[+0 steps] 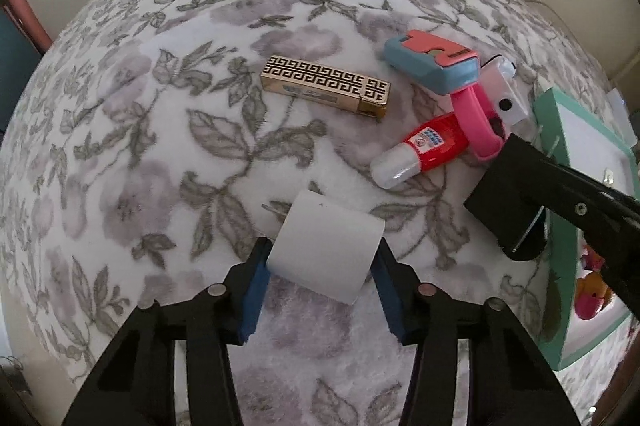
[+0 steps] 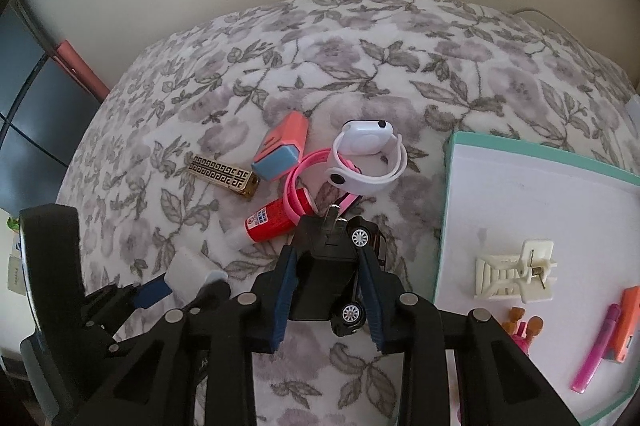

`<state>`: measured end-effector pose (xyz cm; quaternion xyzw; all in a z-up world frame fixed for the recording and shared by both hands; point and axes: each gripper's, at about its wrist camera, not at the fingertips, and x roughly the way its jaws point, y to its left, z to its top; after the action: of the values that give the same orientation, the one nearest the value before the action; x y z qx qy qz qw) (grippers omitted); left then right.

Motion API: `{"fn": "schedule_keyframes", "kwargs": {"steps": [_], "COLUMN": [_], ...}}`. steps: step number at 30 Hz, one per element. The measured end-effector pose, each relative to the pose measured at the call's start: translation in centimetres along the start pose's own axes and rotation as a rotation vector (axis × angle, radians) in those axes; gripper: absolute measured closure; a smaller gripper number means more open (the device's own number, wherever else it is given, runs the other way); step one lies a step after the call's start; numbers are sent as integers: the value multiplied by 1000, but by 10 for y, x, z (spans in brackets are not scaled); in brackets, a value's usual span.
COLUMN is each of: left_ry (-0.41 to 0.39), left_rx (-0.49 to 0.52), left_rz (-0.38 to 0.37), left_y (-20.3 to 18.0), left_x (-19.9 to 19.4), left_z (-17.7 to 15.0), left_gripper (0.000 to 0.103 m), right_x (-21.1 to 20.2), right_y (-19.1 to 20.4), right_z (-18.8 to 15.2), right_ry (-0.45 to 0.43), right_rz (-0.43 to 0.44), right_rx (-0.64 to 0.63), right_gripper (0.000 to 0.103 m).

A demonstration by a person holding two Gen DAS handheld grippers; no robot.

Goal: Organize rigid objects
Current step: 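Carry the white adapter and black charger into the tray and open both grippers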

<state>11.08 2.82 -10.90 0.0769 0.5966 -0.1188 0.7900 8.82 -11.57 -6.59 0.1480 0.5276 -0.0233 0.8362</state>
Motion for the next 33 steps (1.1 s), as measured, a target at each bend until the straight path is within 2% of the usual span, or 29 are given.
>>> {"fn": "schedule_keyframes", "kwargs": {"steps": [12, 23, 33], "left_ry": [11, 9, 3], "left_rx": [-101, -93, -86], "left_rz": [39, 54, 86], "left_y": [25, 31, 27], "left_x": [-1, 3, 6], "left_z": [-3, 1, 4], "left_gripper": [52, 52, 52], "right_x": [3, 12, 18], "right_y": [26, 34, 31], "right_z": [-8, -8, -11], "right_ry": [21, 19, 34], "right_rz": [24, -18, -15], "right_rx": [-101, -126, -112], "right_gripper": [74, 74, 73]}}
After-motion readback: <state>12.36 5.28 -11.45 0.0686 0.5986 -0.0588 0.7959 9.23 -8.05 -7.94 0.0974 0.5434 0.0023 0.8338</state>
